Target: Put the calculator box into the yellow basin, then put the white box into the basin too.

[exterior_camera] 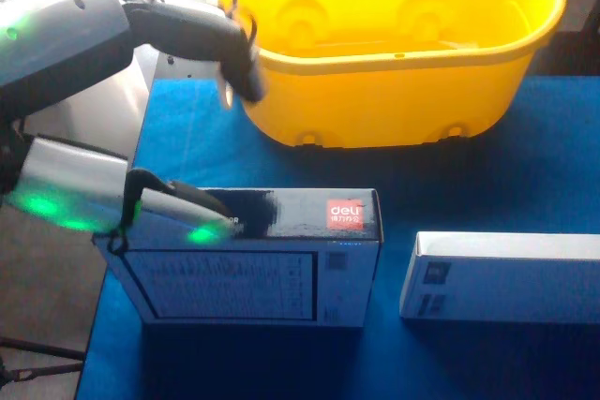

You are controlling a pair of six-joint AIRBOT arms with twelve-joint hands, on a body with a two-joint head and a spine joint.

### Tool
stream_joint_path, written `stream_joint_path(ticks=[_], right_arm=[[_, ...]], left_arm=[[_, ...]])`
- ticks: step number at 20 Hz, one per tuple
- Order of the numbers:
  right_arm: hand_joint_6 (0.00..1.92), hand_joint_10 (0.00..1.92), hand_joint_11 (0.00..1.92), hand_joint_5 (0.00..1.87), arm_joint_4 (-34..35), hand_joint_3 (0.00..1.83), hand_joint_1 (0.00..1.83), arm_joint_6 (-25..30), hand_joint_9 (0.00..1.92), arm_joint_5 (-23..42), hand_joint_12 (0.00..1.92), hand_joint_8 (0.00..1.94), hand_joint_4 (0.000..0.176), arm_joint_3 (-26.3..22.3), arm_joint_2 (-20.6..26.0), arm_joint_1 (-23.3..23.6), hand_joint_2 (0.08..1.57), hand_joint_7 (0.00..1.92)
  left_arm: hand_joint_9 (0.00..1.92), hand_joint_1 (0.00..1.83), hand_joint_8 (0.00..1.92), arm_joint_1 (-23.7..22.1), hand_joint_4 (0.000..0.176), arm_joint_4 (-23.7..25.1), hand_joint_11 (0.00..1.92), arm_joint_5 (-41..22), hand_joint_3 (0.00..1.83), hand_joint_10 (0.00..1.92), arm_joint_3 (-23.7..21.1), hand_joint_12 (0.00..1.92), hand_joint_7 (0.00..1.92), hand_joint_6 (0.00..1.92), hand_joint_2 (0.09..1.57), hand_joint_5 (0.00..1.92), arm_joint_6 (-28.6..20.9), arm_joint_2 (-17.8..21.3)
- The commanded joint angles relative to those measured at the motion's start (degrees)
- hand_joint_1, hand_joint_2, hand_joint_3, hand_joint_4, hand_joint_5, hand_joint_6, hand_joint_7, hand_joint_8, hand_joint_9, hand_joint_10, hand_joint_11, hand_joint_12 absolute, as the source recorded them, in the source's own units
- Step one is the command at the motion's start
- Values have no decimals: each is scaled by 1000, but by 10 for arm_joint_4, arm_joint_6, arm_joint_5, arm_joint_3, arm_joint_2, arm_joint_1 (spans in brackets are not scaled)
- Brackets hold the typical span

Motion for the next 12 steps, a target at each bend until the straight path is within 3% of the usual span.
stream_joint_path(ticks=[1,4,9,12], right_arm=[[381,858,77,487,0,13,705,6,269,-69,1367,472,0,1,2,2,786,425],[360,854,89,505,1,7,718,6,263,-68,1359,455,0,1,2,2,794,425],[241,755,97,581,9,0,680,6,332,-47,1349,317,0,7,-14,1,773,535],[69,289,5,574,15,0,644,6,373,-35,1161,45,0,13,-29,-1,713,558]], left_arm=[[123,580,354,-6,0,-16,0,-68,10,797,0,1482,361,77,843,572,-1,0],[99,676,305,-6,0,-16,0,-66,2,805,0,1438,351,46,839,579,-1,1],[229,599,130,12,0,-25,0,-32,0,605,4,1352,448,14,846,615,0,-14],[295,580,52,37,0,-45,0,-25,1,458,16,1288,477,6,870,627,7,-33]])
